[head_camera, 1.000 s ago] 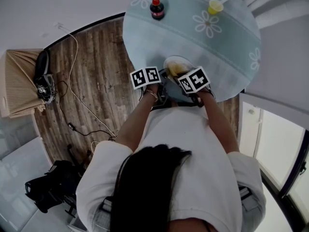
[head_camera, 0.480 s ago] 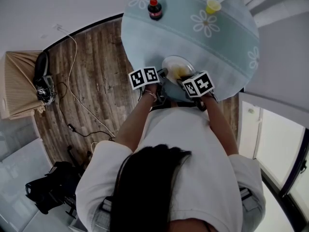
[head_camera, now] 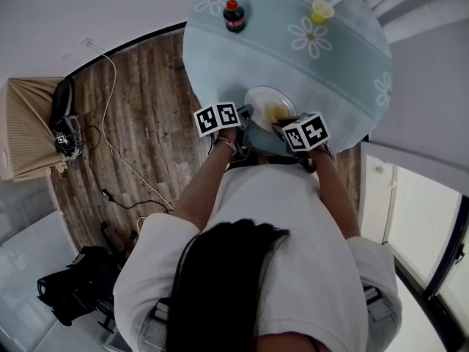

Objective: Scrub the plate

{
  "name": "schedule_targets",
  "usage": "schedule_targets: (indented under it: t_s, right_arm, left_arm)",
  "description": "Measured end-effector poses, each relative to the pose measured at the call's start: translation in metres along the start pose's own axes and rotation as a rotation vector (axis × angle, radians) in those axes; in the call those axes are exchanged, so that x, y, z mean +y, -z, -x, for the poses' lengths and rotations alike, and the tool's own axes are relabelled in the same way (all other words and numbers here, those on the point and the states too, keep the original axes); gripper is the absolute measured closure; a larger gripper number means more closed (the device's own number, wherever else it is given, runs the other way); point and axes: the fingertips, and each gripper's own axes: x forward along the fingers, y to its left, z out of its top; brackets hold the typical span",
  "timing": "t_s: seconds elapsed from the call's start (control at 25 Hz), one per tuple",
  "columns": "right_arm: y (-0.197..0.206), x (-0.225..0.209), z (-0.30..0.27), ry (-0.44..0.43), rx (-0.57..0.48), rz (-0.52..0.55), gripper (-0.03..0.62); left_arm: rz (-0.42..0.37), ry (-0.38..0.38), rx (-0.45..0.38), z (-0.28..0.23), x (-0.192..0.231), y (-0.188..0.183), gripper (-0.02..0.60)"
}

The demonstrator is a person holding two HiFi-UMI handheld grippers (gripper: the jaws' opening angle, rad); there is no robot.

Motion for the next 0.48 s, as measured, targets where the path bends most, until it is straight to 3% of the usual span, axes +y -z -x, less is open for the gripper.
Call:
schedule_targets:
  t_s: [0.48]
  right_arm:
    - [0.003, -0.013, 0.009, 0.035, -0.056, -0.055, 0.533]
  left_arm:
    - [-0.003, -0.005, 0.003, 0.000, 0.001, 0.000, 0.537]
